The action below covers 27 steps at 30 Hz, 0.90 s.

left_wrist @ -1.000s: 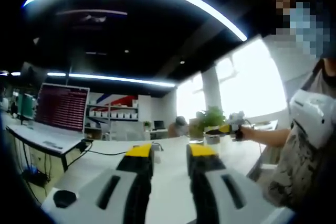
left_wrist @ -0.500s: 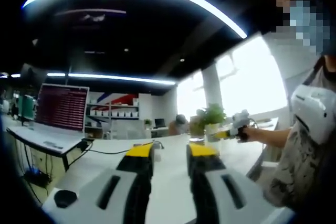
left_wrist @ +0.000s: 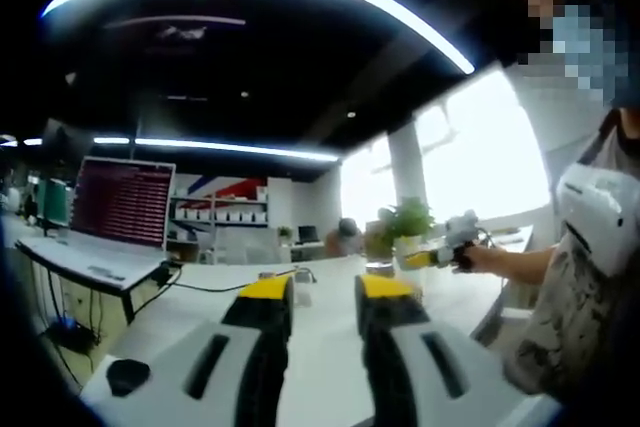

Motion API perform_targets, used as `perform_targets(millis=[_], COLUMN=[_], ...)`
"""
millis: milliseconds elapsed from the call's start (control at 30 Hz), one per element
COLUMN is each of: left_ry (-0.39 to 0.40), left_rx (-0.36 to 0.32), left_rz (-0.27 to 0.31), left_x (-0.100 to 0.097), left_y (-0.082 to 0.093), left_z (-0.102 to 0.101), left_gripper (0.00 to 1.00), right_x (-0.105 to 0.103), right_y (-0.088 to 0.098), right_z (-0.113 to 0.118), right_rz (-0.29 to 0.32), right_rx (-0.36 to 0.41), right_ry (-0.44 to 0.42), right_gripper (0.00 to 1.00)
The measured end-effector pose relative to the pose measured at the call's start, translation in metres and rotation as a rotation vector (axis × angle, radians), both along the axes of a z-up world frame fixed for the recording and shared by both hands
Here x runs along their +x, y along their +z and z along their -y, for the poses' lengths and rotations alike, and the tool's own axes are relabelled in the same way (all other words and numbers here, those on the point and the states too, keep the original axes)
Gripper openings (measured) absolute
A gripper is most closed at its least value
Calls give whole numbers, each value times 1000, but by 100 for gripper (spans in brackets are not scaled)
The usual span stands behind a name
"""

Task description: Rotate the seasoning bottle until the label or dispensing opening points toward the visible target arrow and the bottle remains upright within the marked orientation range

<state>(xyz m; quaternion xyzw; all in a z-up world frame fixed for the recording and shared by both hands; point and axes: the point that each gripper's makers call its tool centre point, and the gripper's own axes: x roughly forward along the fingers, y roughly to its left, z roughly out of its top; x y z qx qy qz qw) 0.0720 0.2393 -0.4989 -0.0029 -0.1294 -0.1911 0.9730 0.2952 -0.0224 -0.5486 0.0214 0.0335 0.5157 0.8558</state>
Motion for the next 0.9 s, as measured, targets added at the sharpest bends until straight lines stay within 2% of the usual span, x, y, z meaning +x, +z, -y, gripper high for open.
perform_targets(millis=[200,533,600,800,900], left_ry=[-6,-11,-14,-23,-25], left_rx=[3,2,3,-5,-4], left_rz=[3,5,4,4,0], left_x=[-1,-1,-1,0,1], left_y=[0,0,0,-1,-2], left_z=[3,3,4,4,4], left_gripper=[26,26,26,26,26], right_x=[2,-8,-11,-12,-16], right_y=[1,-1,-2,-2,-3], right_z=[2,1,0,1,1], right_rz=[10,-15,-1,-6,-43], right_rx=[41,-19,-35,4,39], right_ry=[116,309,367,478,526], right_gripper=[41,40,40,40,41])
